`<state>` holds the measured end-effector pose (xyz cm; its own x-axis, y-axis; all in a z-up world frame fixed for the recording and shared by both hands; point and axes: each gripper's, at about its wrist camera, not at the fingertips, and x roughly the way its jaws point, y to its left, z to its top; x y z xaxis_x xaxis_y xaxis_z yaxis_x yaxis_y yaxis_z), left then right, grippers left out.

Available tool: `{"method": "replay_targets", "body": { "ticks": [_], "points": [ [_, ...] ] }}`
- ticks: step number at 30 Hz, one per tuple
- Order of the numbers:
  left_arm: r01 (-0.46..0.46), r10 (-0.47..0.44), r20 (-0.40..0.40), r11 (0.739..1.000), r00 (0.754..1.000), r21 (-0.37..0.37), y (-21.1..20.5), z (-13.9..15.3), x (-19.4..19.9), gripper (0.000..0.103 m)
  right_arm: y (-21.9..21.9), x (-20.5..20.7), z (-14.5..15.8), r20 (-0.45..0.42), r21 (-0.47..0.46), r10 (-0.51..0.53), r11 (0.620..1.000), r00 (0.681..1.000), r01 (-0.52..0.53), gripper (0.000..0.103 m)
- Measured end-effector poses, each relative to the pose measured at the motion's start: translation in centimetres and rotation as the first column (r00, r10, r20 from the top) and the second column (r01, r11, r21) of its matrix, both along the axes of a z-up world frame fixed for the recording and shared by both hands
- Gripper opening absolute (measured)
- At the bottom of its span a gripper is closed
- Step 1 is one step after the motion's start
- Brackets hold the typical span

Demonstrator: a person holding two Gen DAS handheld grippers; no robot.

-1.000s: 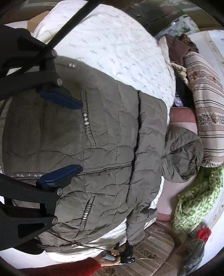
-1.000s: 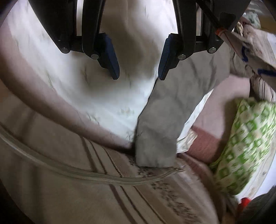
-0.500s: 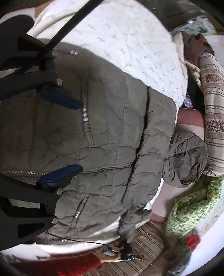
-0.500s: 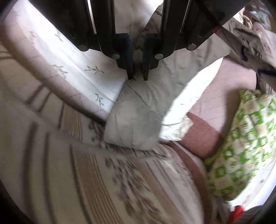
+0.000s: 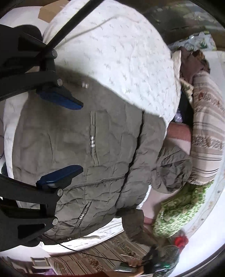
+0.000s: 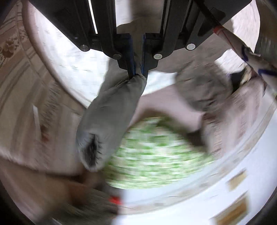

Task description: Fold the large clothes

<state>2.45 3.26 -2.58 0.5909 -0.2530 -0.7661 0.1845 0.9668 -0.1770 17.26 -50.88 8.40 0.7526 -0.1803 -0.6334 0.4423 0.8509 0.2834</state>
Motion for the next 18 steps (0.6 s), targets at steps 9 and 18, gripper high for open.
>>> {"method": "replay_targets", "body": {
  "ticks": [9, 18],
  "points": [
    [-0.054, 0.049, 0.102, 0.997, 0.994, 0.049, 3.9, 0.6, -1.7, 0.065, 23.2, 6.2, 1.1, -0.038, -0.032, 0.408, 0.912, 0.912, -0.409, 0.008],
    [-0.116, 0.113, 0.08, 0.993, 0.99, 0.034, 7.2, -0.5, -0.8, 0.065, 36.2, 12.0, -14.7, -0.369, -0.008, 0.461, 0.867, 0.807, -0.499, 0.011]
  ]
}}
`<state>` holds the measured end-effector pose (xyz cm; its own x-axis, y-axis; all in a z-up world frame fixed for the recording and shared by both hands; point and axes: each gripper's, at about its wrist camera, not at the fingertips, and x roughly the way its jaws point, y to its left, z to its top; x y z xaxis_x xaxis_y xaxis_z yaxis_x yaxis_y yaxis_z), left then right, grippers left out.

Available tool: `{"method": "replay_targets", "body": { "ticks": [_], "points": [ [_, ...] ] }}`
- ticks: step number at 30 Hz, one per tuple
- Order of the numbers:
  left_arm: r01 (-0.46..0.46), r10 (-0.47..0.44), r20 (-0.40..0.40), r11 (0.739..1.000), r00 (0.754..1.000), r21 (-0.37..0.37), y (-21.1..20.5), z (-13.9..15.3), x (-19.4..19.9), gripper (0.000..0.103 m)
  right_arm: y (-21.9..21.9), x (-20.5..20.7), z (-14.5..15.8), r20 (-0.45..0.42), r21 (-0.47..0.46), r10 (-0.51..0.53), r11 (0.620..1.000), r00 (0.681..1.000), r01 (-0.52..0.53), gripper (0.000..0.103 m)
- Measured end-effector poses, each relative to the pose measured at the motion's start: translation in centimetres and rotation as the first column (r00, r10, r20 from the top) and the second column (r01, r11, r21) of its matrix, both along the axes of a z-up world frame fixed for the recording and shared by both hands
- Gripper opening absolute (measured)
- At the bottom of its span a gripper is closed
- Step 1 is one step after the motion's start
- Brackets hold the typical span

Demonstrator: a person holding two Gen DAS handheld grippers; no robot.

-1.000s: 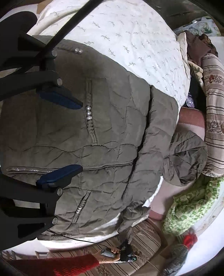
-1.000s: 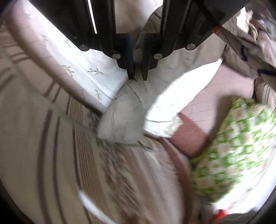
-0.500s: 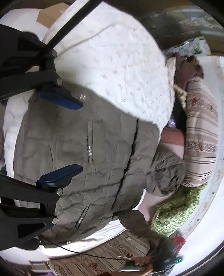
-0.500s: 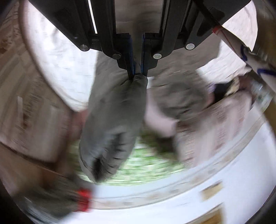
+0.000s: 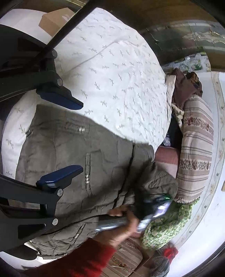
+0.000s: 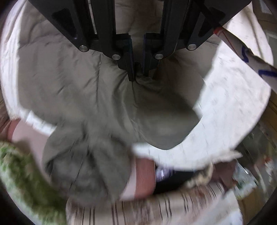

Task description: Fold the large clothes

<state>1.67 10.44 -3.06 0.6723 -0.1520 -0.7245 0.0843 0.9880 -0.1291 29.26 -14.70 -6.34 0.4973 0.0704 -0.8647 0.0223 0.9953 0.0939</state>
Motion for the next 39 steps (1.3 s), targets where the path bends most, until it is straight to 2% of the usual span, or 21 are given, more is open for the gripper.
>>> {"method": "replay_targets", "body": {
  "ticks": [3, 4, 5, 6, 7, 8, 12, 14, 16, 20, 22, 24, 26, 29, 32, 36, 39],
  "points": [
    [-0.014, 0.014, -0.007, 1.0, 1.0, -0.014, 0.6, -0.2, 0.5, 0.065, 0.9, -1.0, -1.9, -0.012, -0.096, 0.034, 0.995, 0.999, -0.035, 0.015],
    [-0.016, 0.015, -0.013, 1.0, 1.0, -0.023, 0.7, -0.2, 0.9, 0.065, 1.1, -1.4, -1.7, -0.007, -0.112, 0.052, 0.992, 0.999, -0.053, 0.022],
    [-0.016, 0.015, -0.02, 0.999, 1.0, -0.03, 0.7, -0.4, 1.3, 0.065, 1.0, -1.9, -1.3, -0.001, -0.113, 0.076, 0.991, 0.997, -0.076, 0.041],
    [-0.014, 0.013, -0.026, 0.999, 1.0, -0.038, 0.7, -0.4, 1.6, 0.065, 0.7, -2.6, -0.6, 0.008, -0.091, 0.099, 0.991, 0.995, -0.098, 0.053],
    [-0.012, 0.01, -0.03, 0.999, 0.999, -0.044, 0.6, -0.5, 2.0, 0.065, 0.4, -3.3, 0.2, 0.026, -0.082, 0.105, 0.991, 0.994, -0.103, 0.07],
    [-0.009, 0.007, -0.032, 0.999, 0.999, -0.048, 0.4, -0.5, 2.3, 0.065, -0.2, -4.3, 1.4, 0.071, -0.09, 0.101, 0.991, 0.992, -0.094, 0.072],
    [0.011, -0.012, -0.024, 0.998, 1.0, -0.06, -1.0, -0.5, 4.5, 0.065, -2.0, -5.4, 4.1, 0.117, -0.069, 0.098, 0.994, 0.988, -0.09, 0.071],
    [0.013, -0.014, -0.019, 0.998, 1.0, -0.063, -1.9, -0.4, 6.4, 0.065, -2.8, -4.8, 4.3, 0.116, -0.067, 0.078, 0.995, 0.99, -0.071, 0.053],
    [0.009, -0.01, -0.013, 0.998, 1.0, -0.065, -2.7, -0.3, 8.6, 0.065, -2.8, -3.9, 4.0, 0.092, -0.06, 0.07, 0.996, 0.993, -0.065, 0.045],
    [-0.001, 0.001, 0.01, 0.999, 1.0, -0.054, -4.2, -0.6, 13.0, 0.065, -2.8, -0.3, 1.5, 0.032, -0.005, 0.026, 1.0, 0.999, -0.025, 0.045],
    [-0.007, 0.007, 0.016, 0.999, 1.0, -0.041, -4.9, -1.0, 15.4, 0.065, -2.2, 2.4, -0.8, -0.037, 0.066, 0.025, 0.998, 0.999, -0.023, 0.045],
    [-0.015, 0.016, 0.021, 1.0, 1.0, -0.018, -5.2, -1.7, 17.2, 0.065, -1.6, 4.7, -3.3, -0.101, 0.065, 0.011, 0.998, 0.995, -0.004, 0.047],
    [-0.027, 0.027, 0.018, 1.0, 0.999, -0.004, -5.1, -2.7, 18.1, 0.065, -1.3, 5.8, -4.5, -0.104, 0.04, -0.004, 0.999, 0.995, 0.008, 0.047],
    [-0.037, 0.037, 0.001, 0.999, 0.999, 0.004, -4.5, -4.8, 18.6, 0.065, -1.2, 6.6, -4.6, -0.083, 0.02, -0.022, 1.0, 0.996, 0.023, 0.047],
    [-0.036, 0.037, -0.032, 0.999, 0.999, 0.03, -4.0, -6.5, 18.8, 0.065, -1.4, 6.2, -3.2, -0.077, 0.015, -0.019, 1.0, 0.997, 0.02, 0.047],
    [-0.016, 0.016, -0.069, 1.0, 0.997, 0.007, -4.2, -7.7, 19.0, 0.065, -3.6, 5.0, 1.3, -0.027, 0.072, -0.051, 0.996, 0.998, 0.053, 0.048],
    [0.01, -0.011, -0.074, 1.0, 0.997, -0.012, -4.5, -8.0, 19.1, 0.065, -6.1, 5.6, 5.0, 0.01, 0.1, -0.118, 0.988, 0.993, 0.117, 0.054]
  ]
}}
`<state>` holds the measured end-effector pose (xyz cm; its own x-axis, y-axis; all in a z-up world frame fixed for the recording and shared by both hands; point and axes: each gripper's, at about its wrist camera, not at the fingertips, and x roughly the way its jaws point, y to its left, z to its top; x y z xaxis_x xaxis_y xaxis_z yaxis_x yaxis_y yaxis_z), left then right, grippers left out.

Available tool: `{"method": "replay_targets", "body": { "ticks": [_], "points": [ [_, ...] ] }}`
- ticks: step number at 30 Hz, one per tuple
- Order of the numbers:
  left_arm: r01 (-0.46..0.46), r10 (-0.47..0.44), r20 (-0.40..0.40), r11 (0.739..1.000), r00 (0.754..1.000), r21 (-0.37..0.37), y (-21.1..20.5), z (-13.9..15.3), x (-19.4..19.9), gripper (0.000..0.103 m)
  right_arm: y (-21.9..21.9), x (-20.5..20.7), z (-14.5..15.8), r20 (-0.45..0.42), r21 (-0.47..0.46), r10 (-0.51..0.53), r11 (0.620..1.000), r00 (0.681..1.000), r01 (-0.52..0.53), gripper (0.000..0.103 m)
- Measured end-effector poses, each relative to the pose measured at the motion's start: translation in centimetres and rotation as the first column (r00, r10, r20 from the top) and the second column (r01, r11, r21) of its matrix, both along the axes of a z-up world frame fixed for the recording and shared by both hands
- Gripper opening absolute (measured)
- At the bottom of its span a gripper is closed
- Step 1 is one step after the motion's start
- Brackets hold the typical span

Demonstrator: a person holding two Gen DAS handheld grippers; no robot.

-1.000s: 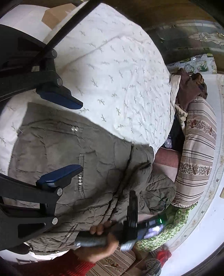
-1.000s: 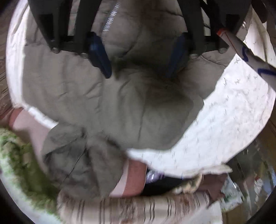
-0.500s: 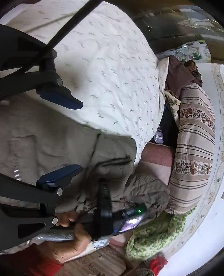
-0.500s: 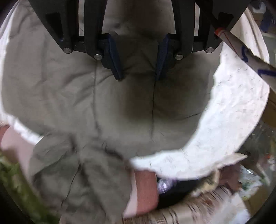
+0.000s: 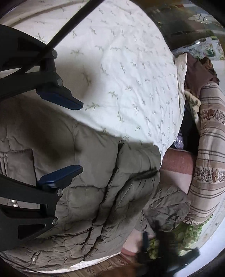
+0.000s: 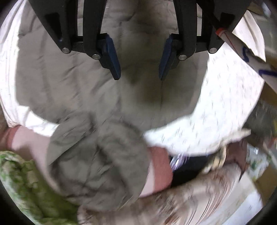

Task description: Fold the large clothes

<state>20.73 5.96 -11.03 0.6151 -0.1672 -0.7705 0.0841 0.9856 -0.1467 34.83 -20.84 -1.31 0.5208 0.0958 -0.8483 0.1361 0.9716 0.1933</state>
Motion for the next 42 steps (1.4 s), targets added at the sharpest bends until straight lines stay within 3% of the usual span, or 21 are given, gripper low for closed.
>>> {"method": "replay_targets", "body": {
  "ticks": [3, 6, 12, 16, 21, 22, 23, 24, 25, 29, 32, 38, 42],
  "points": [
    [0.022, -0.023, -0.012, 1.0, 1.0, -0.01, -0.2, -0.2, -0.1, 0.065, -2.5, 2.1, 3.2, 0.03, 0.015, -0.092, 0.996, 0.995, 0.092, 0.06],
    [0.049, -0.05, -0.022, 0.998, 0.999, -0.036, -0.3, -0.2, 0.2, 0.065, -5.0, 5.4, 5.7, 0.069, 0.061, -0.202, 0.978, 0.977, 0.198, 0.073],
    [0.089, -0.091, -0.045, 0.995, 0.995, -0.046, -0.5, -0.6, 1.2, 0.065, -7.4, 13.2, 8.2, 0.119, 0.195, -0.345, 0.928, 0.931, 0.319, 0.084],
    [0.088, -0.092, -0.078, 0.994, 0.993, -0.06, -0.4, -1.4, 2.0, 0.065, -7.5, 18.5, 8.0, 0.124, 0.178, -0.384, 0.916, 0.915, 0.361, 0.085],
    [0.071, -0.085, -0.141, 0.992, 0.986, -0.1, 0.0, -2.8, 3.0, 0.065, -7.7, 22.6, 5.0, 0.076, 0.141, -0.402, 0.91, 0.912, 0.389, 0.085],
    [0.069, -0.084, -0.144, 0.992, 0.986, -0.104, 0.1, -2.8, 3.1, 0.065, -7.9, 22.7, 4.4, 0.069, 0.141, -0.406, 0.908, 0.911, 0.394, 0.074],
    [0.067, -0.082, -0.148, 0.992, 0.986, -0.109, 0.1, -2.9, 3.1, 0.065, -7.9, 22.7, 4.0, 0.067, 0.139, -0.406, 0.908, 0.911, 0.395, 0.037],
    [0.065, -0.082, -0.15, 0.992, 0.985, -0.112, 0.2, -2.9, 3.1, 0.065, -7.9, 22.6, 3.5, 0.055, 0.138, -0.39, 0.915, 0.919, 0.38, 0.017],
    [0.064, -0.08, -0.151, 0.992, 0.985, -0.112, 0.2, -2.8, 3.1, 0.065, -7.9, 22.3, 3.3, 0.04, 0.141, -0.371, 0.921, 0.928, 0.363, 0.008],
    [0.065, -0.081, -0.142, 0.992, 0.987, -0.112, 0.1, -2.2, 2.9, 0.065, -6.0, 18.6, 5.5, 0.092, 0.031, -0.297, 0.955, 0.95, 0.296, 0.007],
    [0.061, -0.077, -0.129, 0.99, 0.989, -0.124, 0.6, -1.5, 2.9, 0.065, -4.7, 14.4, 7.7, 0.111, 0.004, -0.247, 0.969, 0.963, 0.248, 0.007],
    [0.018, -0.033, -0.094, 0.988, 0.995, -0.152, 2.9, 0.0, 1.9, 0.065, -0.7, 1.7, 11.9, 0.128, -0.035, -0.105, 0.993, 0.986, 0.11, 0.006],
    [-0.013, 0.001, -0.074, 0.987, 0.997, -0.161, 4.4, 0.7, 1.4, 0.065, 1.9, -7.6, 11.4, 0.118, -0.056, -0.033, 0.998, 0.992, 0.04, 0.006]
  ]
}}
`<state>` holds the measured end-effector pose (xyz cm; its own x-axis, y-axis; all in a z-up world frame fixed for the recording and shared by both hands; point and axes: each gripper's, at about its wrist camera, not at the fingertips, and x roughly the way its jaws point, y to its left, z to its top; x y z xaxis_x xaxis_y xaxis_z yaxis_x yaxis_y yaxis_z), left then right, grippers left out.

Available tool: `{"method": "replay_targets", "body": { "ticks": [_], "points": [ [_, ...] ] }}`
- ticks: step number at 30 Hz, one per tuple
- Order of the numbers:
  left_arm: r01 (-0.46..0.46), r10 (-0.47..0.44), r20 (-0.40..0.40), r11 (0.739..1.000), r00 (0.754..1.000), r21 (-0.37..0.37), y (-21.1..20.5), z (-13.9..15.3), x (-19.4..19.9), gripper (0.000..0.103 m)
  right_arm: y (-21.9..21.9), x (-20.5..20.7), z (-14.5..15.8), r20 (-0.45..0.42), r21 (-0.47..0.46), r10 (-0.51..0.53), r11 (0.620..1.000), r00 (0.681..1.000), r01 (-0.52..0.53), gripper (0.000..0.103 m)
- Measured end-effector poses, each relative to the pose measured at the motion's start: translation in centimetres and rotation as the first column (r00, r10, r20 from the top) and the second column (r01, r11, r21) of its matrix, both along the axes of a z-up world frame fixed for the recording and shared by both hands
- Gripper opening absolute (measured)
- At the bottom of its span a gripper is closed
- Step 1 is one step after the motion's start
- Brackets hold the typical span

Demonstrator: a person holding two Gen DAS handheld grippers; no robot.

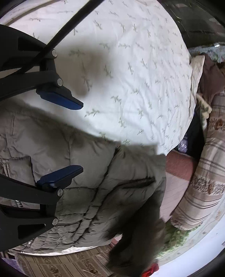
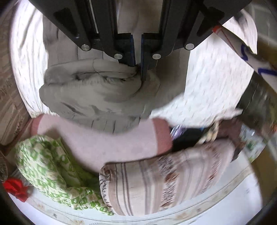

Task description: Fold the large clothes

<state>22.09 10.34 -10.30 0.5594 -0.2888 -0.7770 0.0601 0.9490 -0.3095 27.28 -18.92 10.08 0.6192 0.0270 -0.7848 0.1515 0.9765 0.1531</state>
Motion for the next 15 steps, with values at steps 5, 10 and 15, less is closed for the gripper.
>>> {"method": "replay_targets", "body": {
  "ticks": [5, 10, 15],
  "points": [
    [-0.039, 0.038, 0.015, 0.999, 0.999, 0.018, 0.7, 0.2, 0.2, 0.065, 2.0, -4.8, -6.2, -0.081, 0.057, 0.049, 0.997, 0.995, -0.044, 0.001],
    [-0.049, 0.047, 0.028, 0.998, 0.998, 0.049, 1.0, 0.2, -0.3, 0.065, 2.8, -2.1, -14.8, -0.213, 0.05, -0.009, 0.999, 0.977, 0.02, 0.001],
    [-0.059, 0.055, 0.06, 0.996, 0.997, 0.064, 1.1, 0.9, -0.4, 0.065, 2.0, -2.6, -16.2, -0.268, 0.158, -0.003, 0.986, 0.963, 0.047, 0.006]
  ]
}}
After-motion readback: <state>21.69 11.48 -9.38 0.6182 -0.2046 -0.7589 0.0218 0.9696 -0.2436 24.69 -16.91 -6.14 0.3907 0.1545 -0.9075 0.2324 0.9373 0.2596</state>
